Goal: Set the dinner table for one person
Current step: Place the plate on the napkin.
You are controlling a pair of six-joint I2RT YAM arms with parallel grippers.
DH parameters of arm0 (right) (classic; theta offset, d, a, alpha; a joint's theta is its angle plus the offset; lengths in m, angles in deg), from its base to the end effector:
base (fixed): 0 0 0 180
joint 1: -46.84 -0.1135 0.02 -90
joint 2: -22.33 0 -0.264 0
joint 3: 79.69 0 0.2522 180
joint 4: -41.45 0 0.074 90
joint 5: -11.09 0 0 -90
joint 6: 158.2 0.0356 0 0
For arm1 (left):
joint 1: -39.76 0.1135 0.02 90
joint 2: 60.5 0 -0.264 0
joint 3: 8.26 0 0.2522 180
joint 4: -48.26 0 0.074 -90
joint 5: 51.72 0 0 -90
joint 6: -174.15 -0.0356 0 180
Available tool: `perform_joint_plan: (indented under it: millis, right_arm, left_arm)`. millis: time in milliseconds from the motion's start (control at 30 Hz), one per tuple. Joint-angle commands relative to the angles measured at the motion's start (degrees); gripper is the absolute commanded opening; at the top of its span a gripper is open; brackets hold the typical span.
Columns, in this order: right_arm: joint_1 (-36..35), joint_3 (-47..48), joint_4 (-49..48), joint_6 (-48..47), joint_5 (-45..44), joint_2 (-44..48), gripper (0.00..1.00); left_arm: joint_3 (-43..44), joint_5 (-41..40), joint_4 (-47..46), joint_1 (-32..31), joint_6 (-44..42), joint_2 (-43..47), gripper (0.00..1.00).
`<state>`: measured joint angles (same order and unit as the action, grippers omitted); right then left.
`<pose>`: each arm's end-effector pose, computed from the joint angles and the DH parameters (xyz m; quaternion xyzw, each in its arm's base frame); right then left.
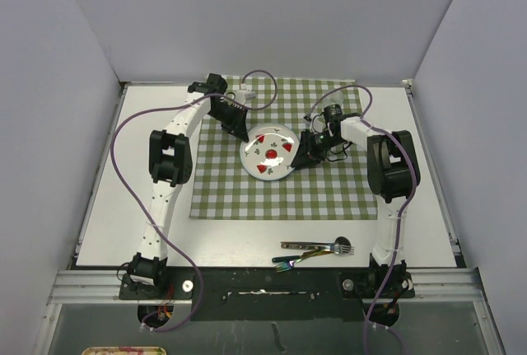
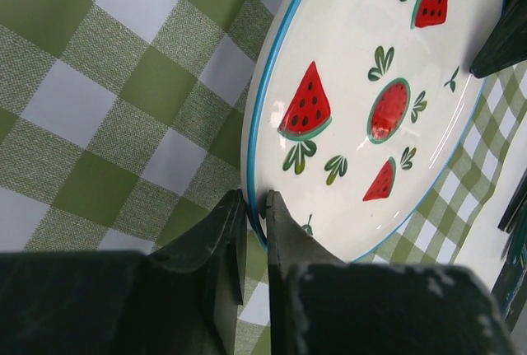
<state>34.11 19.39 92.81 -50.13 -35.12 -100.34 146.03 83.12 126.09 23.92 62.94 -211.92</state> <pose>0.4038 0.1165 0.1385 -0.0059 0.9212 0.3887 0.0190 0.5025 -0.1687 0.1566 0.3385 0.8531 -0.3720 0.1386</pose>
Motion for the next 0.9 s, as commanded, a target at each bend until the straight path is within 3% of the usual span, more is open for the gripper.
perform_joint_plan:
  millis: [0, 867]
  right_arm:
    - [-0.8, 4.2, -4.5, -0.2, 5.6, 2.1, 0.0]
    - [4.0, 4.3, -8.1, 5.0, 9.7, 4.0, 0.0]
  left_arm:
    - [3.1, -0.4, 1.4, -2.2, -4.1, 2.7, 0.0]
    - [10.2, 0.4, 3.6, -3.7, -3.5, 2.7, 0.0]
